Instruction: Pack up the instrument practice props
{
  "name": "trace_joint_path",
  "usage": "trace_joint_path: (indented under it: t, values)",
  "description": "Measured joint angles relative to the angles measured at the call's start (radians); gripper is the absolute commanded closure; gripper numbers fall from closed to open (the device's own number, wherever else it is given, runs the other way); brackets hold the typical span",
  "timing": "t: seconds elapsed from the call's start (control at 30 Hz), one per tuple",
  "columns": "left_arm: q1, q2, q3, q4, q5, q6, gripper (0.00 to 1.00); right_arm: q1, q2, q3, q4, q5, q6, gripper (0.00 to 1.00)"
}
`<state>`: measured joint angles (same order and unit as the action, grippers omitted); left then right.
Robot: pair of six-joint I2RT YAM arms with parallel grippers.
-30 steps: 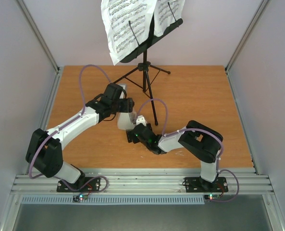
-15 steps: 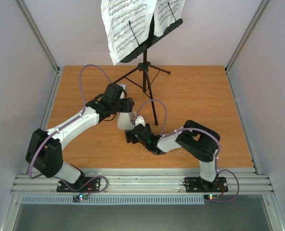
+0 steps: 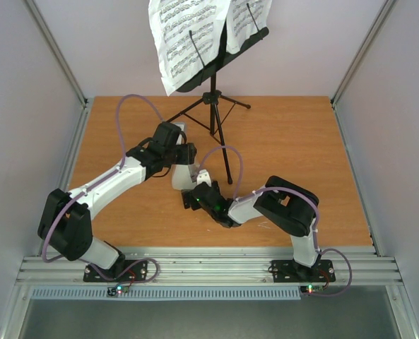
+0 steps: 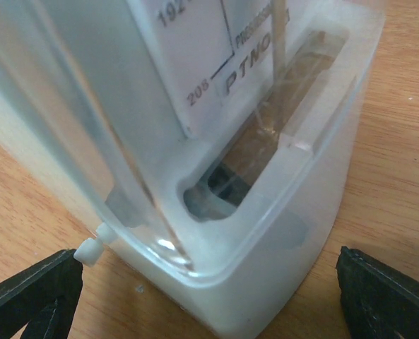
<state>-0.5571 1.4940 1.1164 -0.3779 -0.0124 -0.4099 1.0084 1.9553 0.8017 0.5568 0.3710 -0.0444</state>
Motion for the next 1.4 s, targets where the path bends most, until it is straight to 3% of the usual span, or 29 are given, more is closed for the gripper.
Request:
trace_joint_path:
  t: [0.53,0.93,1.2,1.4]
  values:
    - [0.000,0.003,0.000,0.004,-0.029,-0.001,0.36,0.013,0.026,0.062,-0.079,0.095,0.036,0.04]
    - [0.000,0.009,0.002,0.018,-0.029,0.000,0.37,0.017,0.028,0.065,-0.073,0.095,0.033,0.26]
    - [-0.001,0.013,0.003,0.029,-0.037,0.004,0.39,0.017,0.029,0.065,-0.069,0.104,0.024,0.34]
    - [-0.001,0.016,0.004,0.035,-0.045,0.011,0.39,0.019,0.028,0.064,-0.067,0.106,0.017,0.35]
